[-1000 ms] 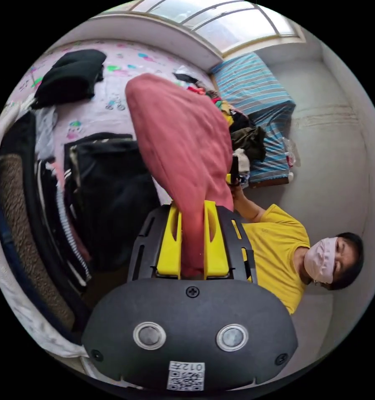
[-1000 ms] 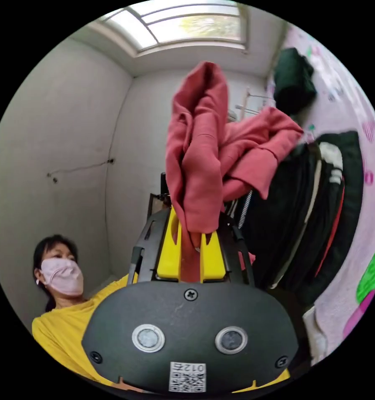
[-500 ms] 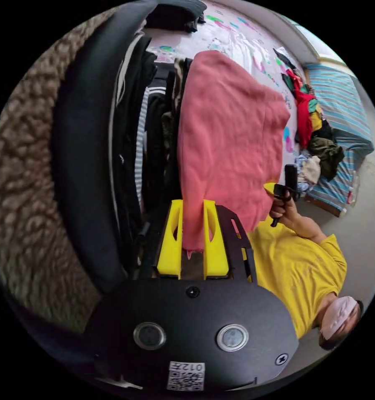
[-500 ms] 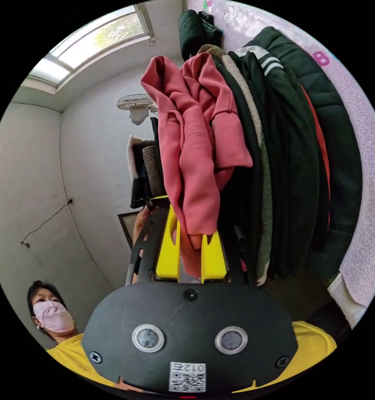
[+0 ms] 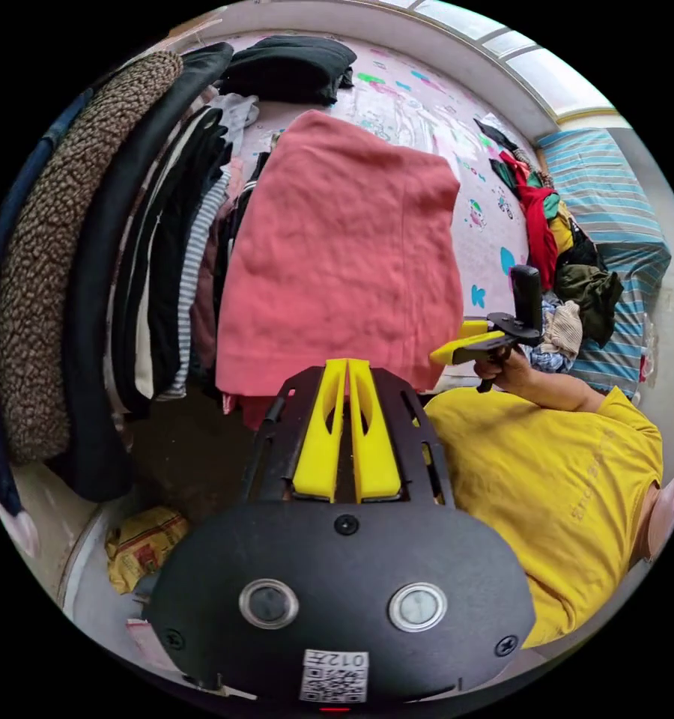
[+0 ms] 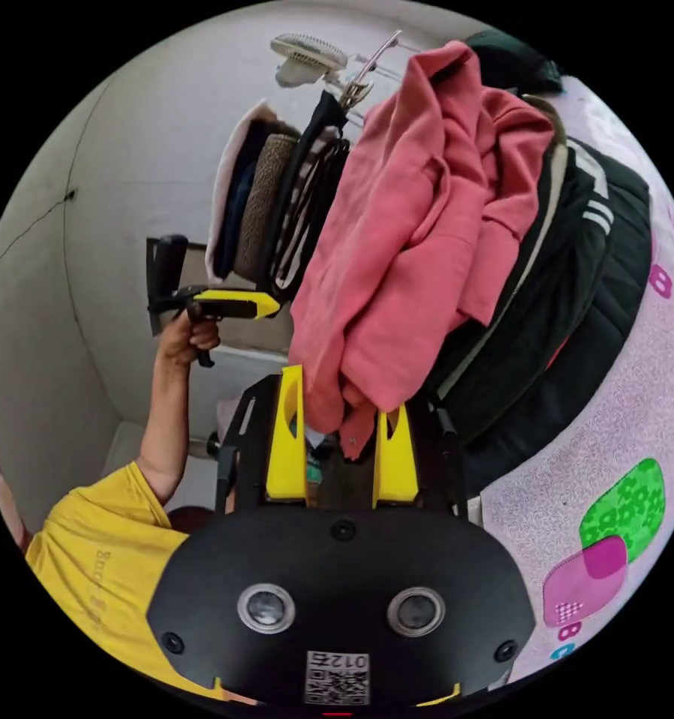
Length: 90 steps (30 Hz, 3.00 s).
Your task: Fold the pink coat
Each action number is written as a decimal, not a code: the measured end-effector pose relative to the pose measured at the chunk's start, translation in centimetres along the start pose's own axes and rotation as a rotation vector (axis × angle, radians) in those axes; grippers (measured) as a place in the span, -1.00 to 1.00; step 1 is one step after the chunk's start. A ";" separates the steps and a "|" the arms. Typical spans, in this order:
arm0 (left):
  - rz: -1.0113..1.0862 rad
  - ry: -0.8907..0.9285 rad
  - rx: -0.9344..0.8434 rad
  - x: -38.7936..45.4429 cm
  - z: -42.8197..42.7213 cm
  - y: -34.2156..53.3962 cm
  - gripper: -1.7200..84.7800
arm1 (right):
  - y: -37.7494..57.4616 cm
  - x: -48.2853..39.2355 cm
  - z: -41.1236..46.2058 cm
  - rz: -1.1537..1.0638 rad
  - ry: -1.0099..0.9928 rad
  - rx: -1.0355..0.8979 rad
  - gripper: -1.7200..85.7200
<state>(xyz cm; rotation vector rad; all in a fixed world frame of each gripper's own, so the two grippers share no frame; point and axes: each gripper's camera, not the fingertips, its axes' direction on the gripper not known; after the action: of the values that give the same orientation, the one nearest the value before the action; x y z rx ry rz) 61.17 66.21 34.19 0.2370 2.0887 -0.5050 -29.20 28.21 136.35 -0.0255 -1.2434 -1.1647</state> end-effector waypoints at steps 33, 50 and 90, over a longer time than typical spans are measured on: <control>0.620 0.018 0.101 4.6 9.7 2.6 -0.95 | -19.5 9.6 2.2 -0.188 0.249 0.460 -0.94; 0.638 0.042 0.093 3.2 16.5 5.9 -0.96 | -30.8 20.3 3.5 -0.008 0.184 0.541 -0.95; -0.116 0.147 0.782 -17.6 13.2 32.5 -0.95 | -43.0 21.2 9.0 -0.245 -0.023 0.173 -0.95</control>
<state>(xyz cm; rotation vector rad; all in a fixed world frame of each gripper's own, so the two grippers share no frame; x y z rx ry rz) 92.39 89.97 34.27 0.6159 1.9550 -1.4007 -68.07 -0.96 131.84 0.2489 -1.3917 -1.2645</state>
